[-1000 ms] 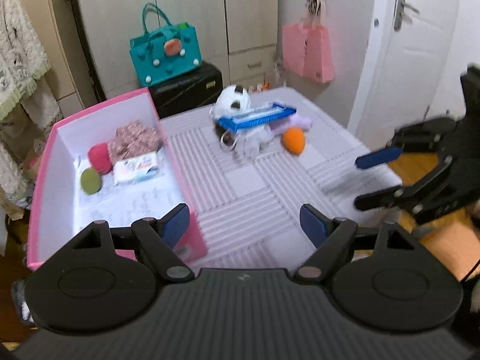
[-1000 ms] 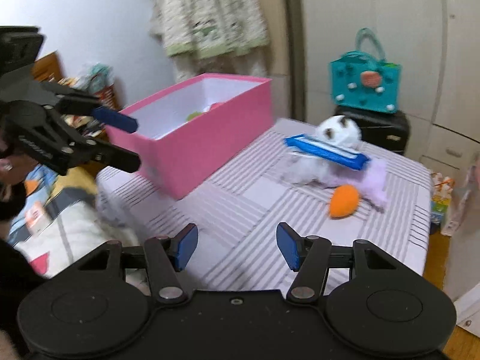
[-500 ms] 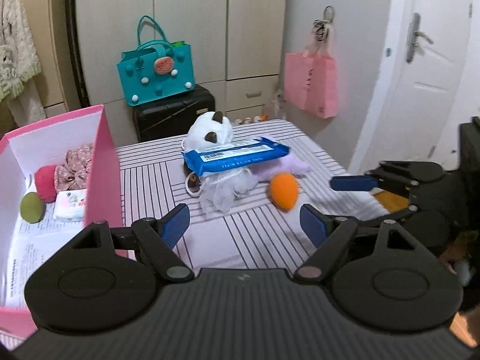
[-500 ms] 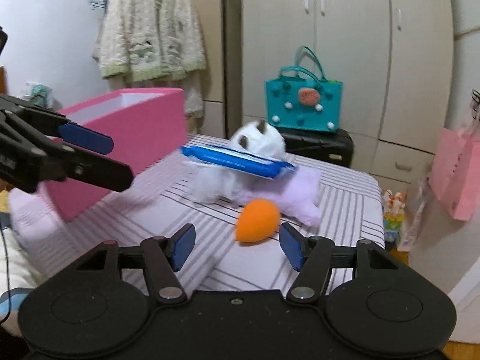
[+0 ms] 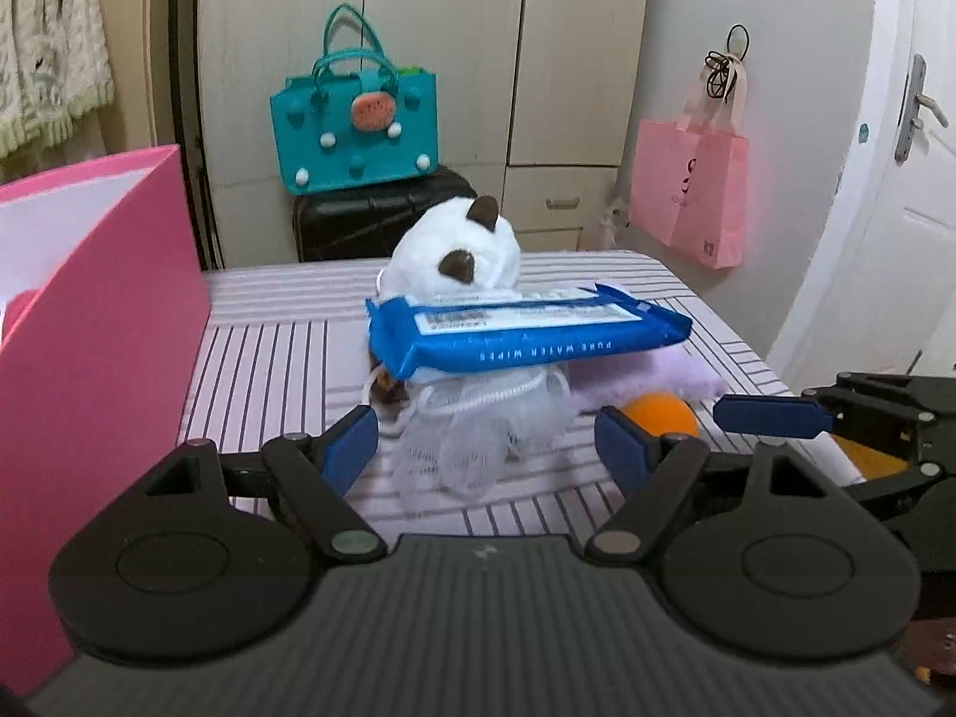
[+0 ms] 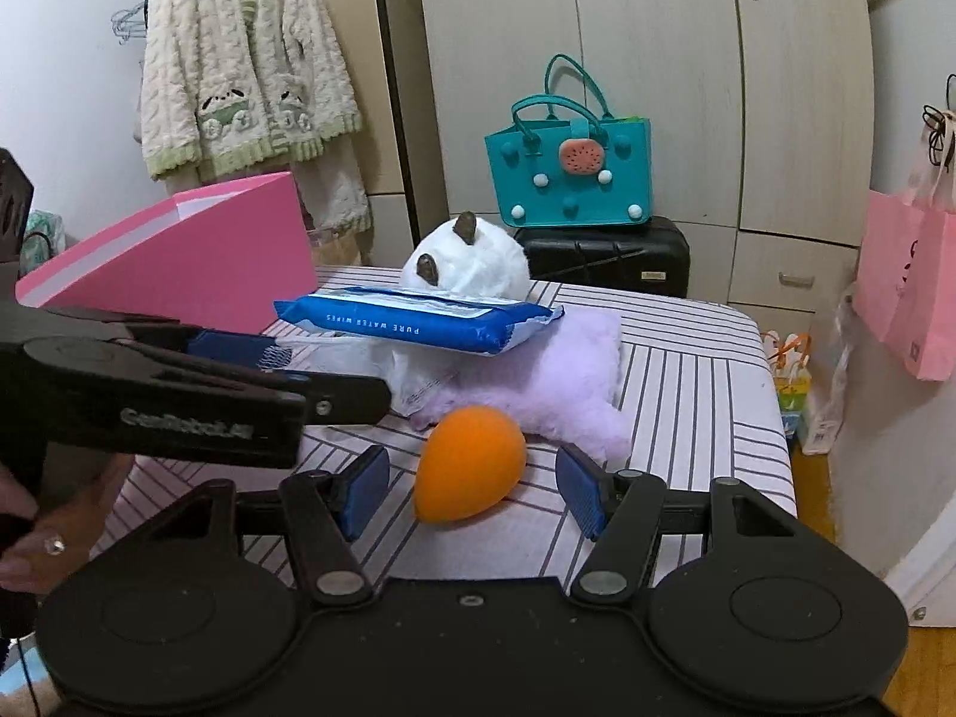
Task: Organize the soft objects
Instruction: 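Grasp the white mesh puff with the left gripper while the right gripper grasps the orange sponge, then lift the mesh puff and orange sponge and carry them over the pink box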
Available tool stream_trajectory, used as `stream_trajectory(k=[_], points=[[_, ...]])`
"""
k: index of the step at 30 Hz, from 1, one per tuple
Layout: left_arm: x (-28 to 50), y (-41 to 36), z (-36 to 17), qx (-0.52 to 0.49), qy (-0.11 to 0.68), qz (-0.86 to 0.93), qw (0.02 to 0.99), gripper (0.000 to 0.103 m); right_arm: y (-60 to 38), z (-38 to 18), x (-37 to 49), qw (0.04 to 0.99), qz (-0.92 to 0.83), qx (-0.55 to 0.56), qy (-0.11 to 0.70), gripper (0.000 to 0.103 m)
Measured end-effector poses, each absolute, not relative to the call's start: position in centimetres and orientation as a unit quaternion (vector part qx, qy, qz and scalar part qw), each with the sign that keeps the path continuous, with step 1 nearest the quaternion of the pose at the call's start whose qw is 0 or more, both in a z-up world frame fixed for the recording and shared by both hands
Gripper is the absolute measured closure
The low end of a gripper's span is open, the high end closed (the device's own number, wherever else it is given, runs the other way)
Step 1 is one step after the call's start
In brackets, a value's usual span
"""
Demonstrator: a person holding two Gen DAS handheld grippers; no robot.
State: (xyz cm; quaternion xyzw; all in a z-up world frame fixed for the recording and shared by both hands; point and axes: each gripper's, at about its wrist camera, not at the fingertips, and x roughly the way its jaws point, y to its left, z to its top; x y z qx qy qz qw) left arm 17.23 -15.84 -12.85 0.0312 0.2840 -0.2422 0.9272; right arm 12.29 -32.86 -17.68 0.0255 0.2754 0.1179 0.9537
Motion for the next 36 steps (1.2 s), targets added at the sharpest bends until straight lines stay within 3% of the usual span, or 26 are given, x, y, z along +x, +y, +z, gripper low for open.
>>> stream_trajectory(k=[11,12,15,21,25,36], points=[[19.6,-17.3,-14.3,0.009,0.299,-0.209,0.931,0.027,-32.9,-18.7,13.0,0.953,0.115,0.034,0.278,0.037],[19.6,-17.3,-14.4,0.010,0.294,-0.193,0.936,0.030,-32.9,-18.7,13.1,0.953,0.116,0.036,0.279,0.037],[19.6,-17.2,-14.5,0.003,0.293,-0.198,0.935,0.053,-32.6,-18.6,13.1,0.953,0.118,0.034,0.279,0.037],[19.6,-16.8,-14.5,-0.010,0.307,-0.194,0.932,0.070,-32.1,-18.7,13.4,0.954,0.106,0.032,0.280,0.053],[19.2,-16.0,-14.5,-0.023,0.316,-0.200,0.927,0.073,-32.1,-18.7,13.2,0.955,0.096,0.039,0.278,0.059],[17.1,-14.5,-14.4,-0.031,0.318,-0.202,0.926,0.075,-31.3,-18.4,11.3,0.953,0.105,0.046,0.281,0.060]])
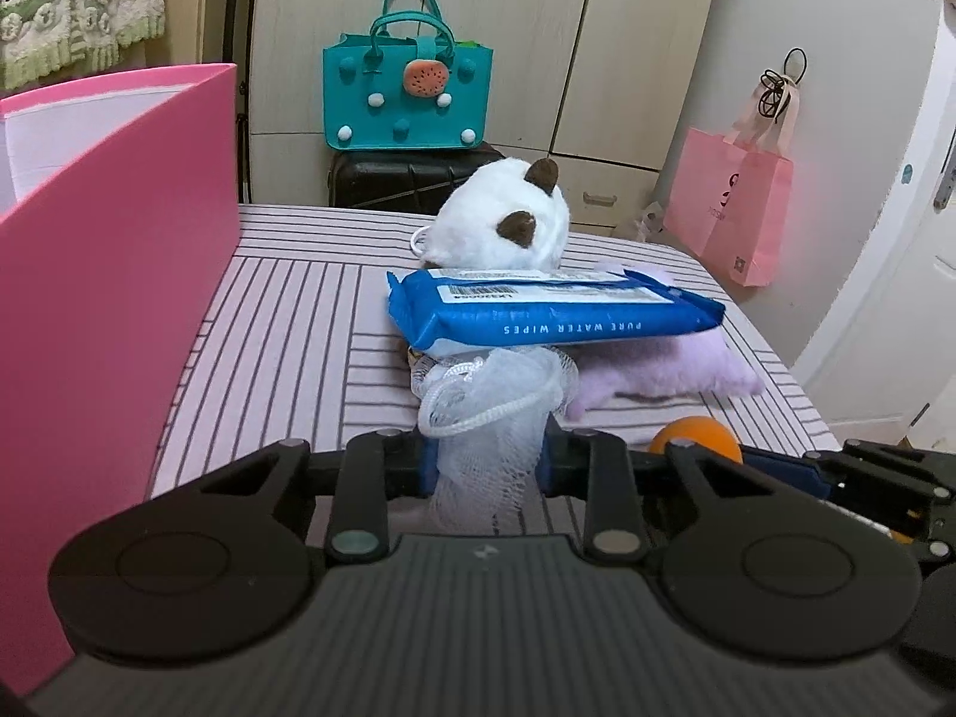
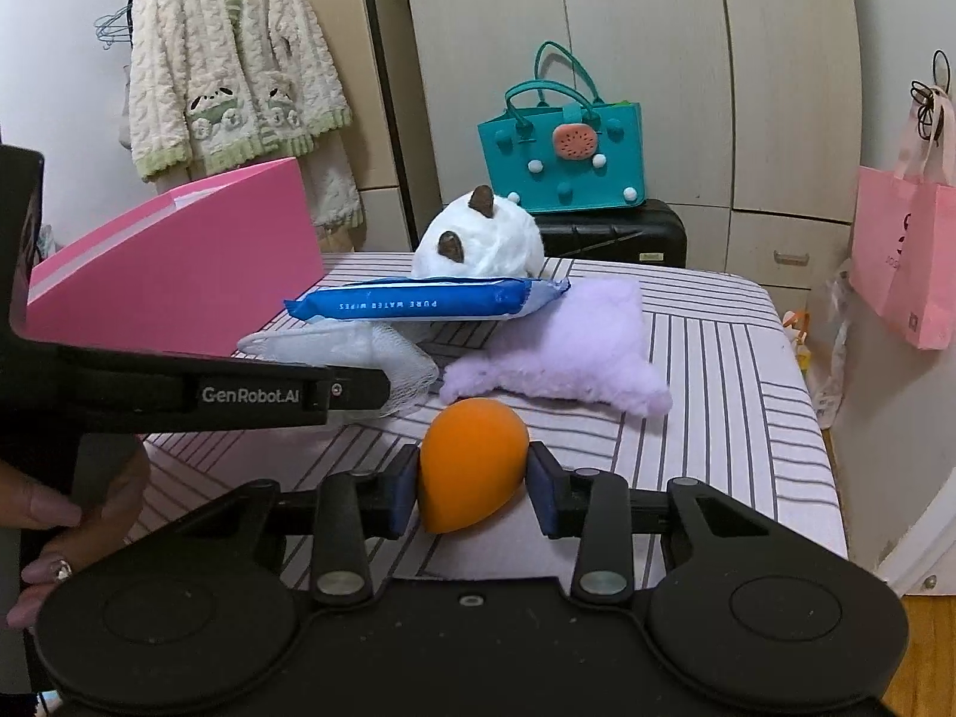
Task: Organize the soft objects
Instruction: 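Lift the mesh puff and orange sponge and carry them over the pink box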
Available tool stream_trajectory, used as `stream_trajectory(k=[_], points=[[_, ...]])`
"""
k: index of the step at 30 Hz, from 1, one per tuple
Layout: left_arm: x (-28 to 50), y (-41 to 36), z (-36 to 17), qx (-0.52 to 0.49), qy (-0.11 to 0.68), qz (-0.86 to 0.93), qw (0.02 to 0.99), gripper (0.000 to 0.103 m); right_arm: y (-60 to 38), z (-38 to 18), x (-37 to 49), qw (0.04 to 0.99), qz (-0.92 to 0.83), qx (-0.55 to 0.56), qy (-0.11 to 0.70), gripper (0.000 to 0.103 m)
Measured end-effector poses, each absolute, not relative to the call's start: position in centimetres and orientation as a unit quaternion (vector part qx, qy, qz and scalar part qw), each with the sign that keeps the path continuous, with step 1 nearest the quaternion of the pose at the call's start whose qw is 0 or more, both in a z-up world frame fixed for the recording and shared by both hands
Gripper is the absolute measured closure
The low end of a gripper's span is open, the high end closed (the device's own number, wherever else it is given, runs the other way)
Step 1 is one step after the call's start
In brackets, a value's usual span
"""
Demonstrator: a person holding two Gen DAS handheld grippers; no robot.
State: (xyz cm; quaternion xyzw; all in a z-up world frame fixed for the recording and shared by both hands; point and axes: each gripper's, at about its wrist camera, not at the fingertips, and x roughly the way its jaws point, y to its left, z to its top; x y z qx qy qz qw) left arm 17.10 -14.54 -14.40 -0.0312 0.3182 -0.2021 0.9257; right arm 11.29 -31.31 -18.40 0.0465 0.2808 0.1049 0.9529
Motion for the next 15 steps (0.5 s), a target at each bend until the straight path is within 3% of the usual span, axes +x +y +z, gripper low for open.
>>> stream_trajectory(k=[15], points=[[13.0,-11.6,-13.7,-0.051,0.330,-0.230,0.914,0.076,-30.2,-18.1,8.7,0.954,0.106,0.048,0.277,0.060]])
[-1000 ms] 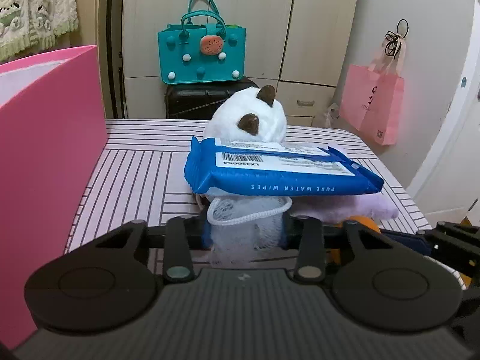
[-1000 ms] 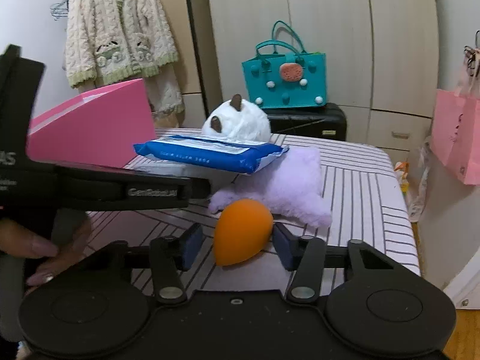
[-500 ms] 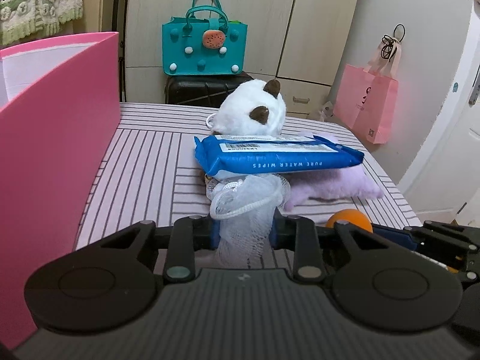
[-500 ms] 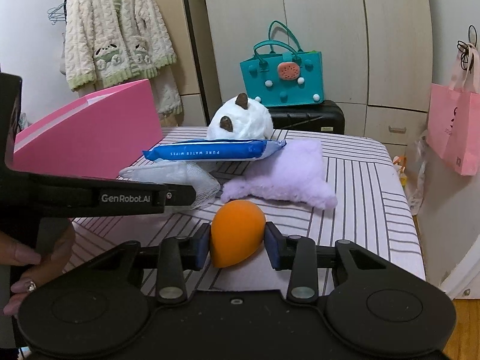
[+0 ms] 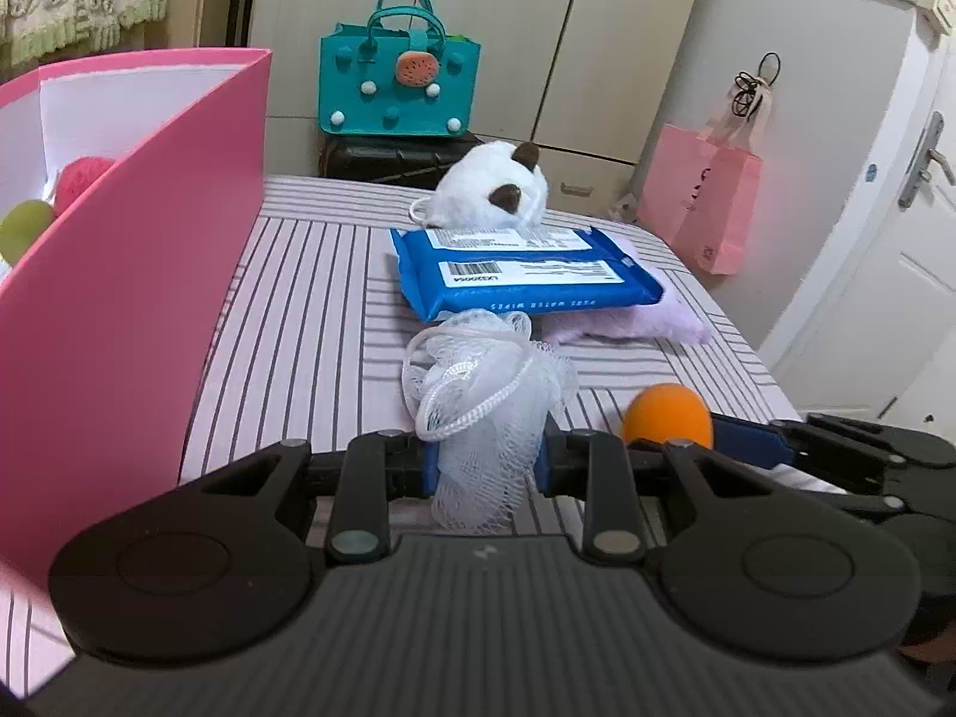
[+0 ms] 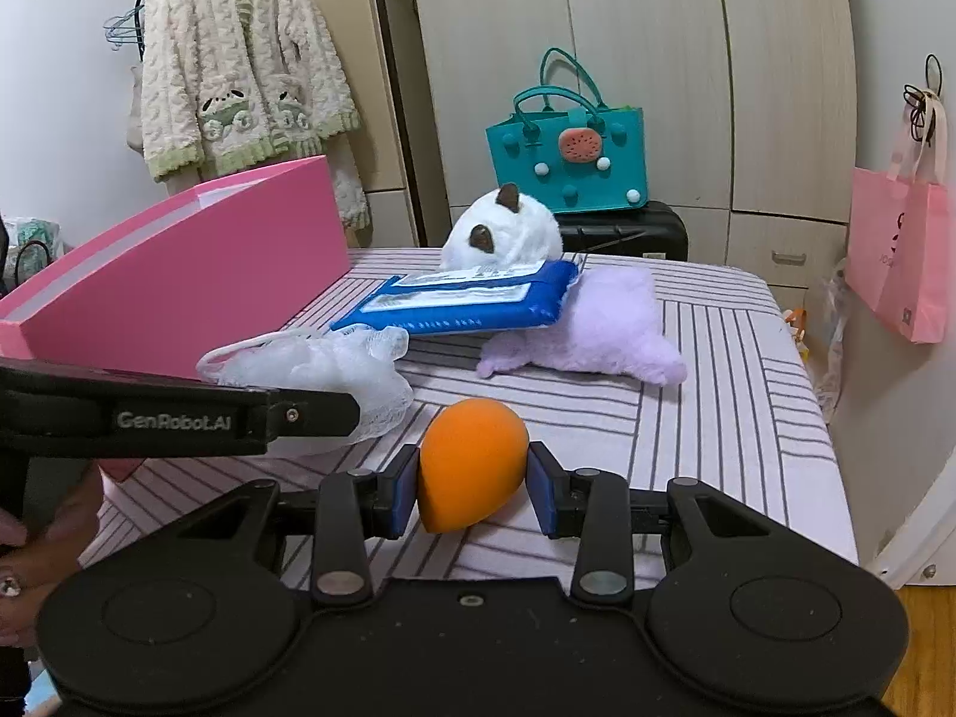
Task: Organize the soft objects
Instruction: 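Lift the mesh puff and orange sponge and carry them over the pink box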
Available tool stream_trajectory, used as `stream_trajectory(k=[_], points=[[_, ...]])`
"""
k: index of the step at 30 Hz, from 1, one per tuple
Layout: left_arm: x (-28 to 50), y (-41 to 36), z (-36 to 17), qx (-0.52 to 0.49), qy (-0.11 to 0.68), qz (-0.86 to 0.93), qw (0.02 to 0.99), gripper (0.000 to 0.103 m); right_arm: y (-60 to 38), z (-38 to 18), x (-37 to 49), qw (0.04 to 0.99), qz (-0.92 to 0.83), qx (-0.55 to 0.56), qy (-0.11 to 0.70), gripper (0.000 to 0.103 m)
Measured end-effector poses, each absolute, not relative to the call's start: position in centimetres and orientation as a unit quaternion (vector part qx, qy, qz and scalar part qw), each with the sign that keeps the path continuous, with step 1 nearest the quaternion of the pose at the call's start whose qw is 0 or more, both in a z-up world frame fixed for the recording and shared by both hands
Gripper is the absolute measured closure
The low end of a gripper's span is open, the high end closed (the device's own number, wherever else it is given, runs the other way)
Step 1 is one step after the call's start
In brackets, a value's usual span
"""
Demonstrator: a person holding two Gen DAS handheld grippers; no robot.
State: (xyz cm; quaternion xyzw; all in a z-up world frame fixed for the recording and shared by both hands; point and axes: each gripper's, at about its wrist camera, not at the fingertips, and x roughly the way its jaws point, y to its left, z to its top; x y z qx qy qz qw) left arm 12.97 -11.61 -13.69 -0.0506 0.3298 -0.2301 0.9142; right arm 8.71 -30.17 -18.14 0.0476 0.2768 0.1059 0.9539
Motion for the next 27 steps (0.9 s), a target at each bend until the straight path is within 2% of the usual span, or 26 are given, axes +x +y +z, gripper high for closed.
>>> stream_trajectory(k=[14,27], points=[[9.9,-10.1,-12.3,0.006,0.344,-0.281,0.896,0.076,-29.8,-17.6,6.0,0.947,0.122,0.056,0.291,0.059],[9.2,-7.8,-10.2,0.047,0.428,-0.314,0.846,0.075,-29.6,-15.7,3.8,0.929,0.161,0.046,0.331,0.059]])
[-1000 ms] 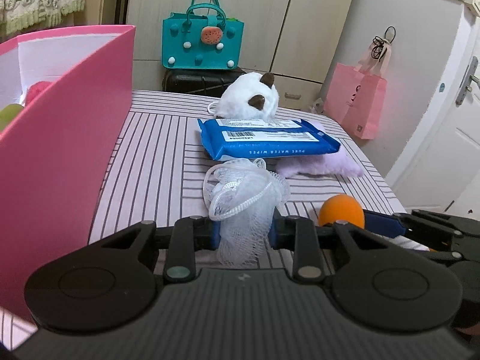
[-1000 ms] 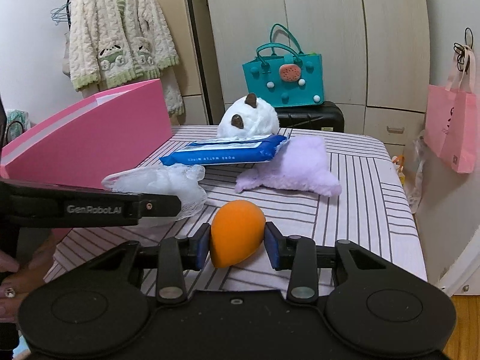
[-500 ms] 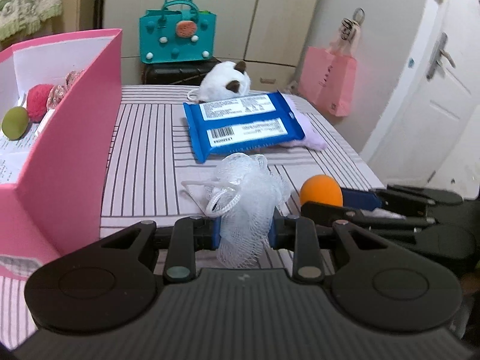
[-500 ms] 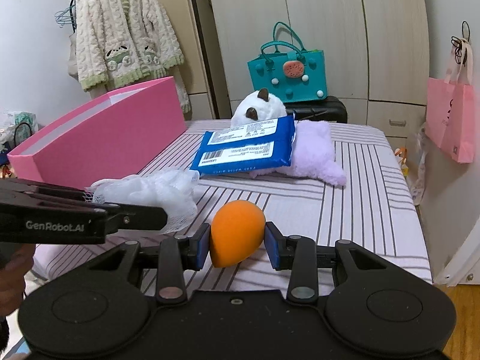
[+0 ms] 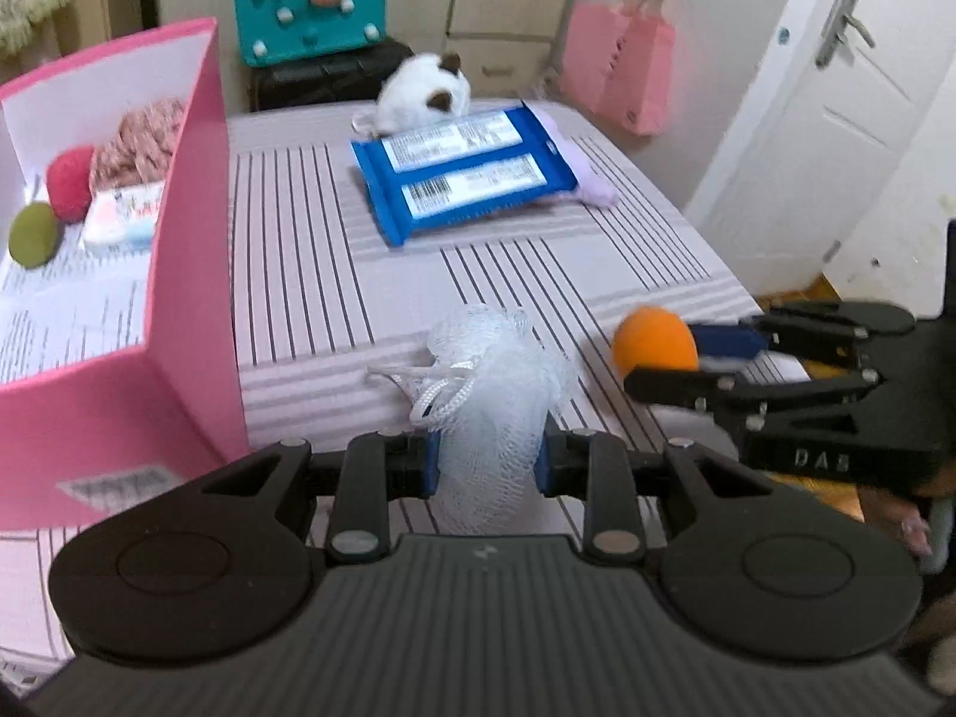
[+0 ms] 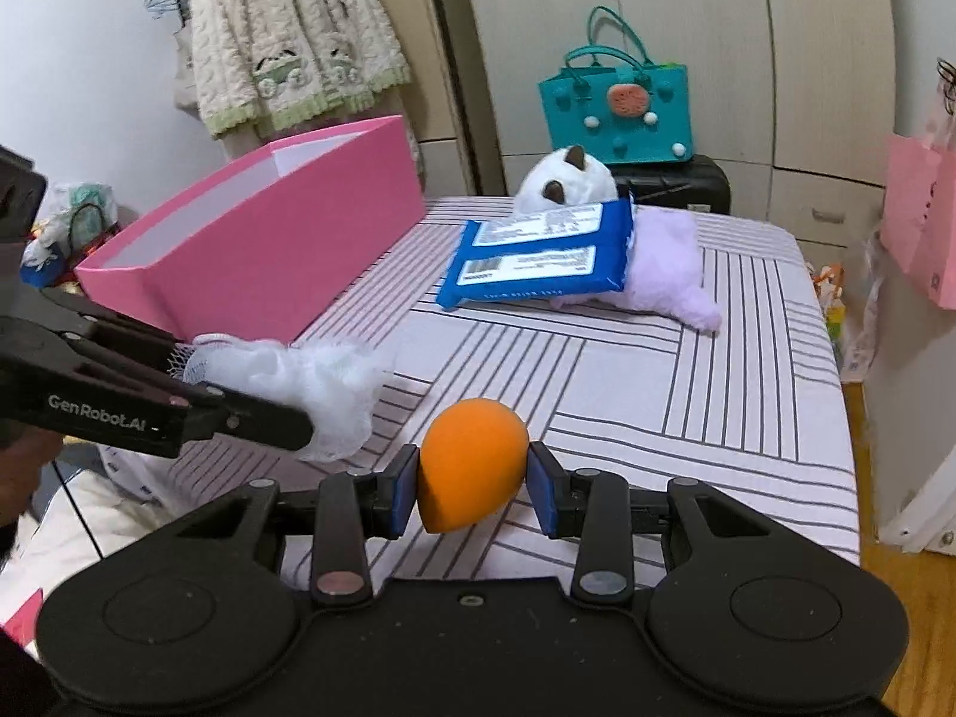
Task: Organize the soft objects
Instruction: 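Lift the mesh puff and orange sponge and carry them over the pink box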
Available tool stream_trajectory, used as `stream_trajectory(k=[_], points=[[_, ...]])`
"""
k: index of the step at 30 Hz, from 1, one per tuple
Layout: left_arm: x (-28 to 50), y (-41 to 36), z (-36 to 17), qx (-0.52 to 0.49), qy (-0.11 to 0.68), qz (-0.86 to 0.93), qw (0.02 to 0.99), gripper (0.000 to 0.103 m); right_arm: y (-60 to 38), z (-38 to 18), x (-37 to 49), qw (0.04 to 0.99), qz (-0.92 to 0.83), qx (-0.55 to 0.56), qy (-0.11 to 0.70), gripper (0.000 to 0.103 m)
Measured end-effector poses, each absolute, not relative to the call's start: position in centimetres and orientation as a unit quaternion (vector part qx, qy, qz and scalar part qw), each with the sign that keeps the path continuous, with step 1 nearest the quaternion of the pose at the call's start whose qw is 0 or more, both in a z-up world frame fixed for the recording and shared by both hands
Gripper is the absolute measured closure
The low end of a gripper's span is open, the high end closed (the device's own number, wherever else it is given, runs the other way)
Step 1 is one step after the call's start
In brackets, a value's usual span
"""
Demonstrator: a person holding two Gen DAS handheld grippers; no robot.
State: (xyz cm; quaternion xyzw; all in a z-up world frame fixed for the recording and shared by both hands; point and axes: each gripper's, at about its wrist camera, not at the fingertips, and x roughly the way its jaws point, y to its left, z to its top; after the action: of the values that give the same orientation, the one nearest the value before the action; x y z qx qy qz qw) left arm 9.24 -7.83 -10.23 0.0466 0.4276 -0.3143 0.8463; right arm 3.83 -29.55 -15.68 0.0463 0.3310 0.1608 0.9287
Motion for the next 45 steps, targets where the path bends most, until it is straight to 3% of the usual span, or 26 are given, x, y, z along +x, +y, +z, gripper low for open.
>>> stream_trajectory(k=[15,23,37,45], points=[[6.8,-2.3,-4.7,0.028,0.456,-0.322,0.829,0.075,-27.1,-11.4,3.4,0.887,0.254,0.038,0.384,0.059],[5.1,1.2,-1.1,0.040,0.431,-0.298,0.851,0.075,-25.1,-8.2,3.7,0.870,0.299,0.024,0.390,0.059],[7.3,6.6,1.8,0.043,0.381,-0.249,0.889,0.075,-20.5,-3.6,6.7,0.869,0.360,-0.021,0.340,0.059],[12.4,7.7,1.6,0.072,0.381,-0.209,0.898,0.075,-17.6,-2.0,10.4,0.881,0.365,-0.053,0.298,0.059]])
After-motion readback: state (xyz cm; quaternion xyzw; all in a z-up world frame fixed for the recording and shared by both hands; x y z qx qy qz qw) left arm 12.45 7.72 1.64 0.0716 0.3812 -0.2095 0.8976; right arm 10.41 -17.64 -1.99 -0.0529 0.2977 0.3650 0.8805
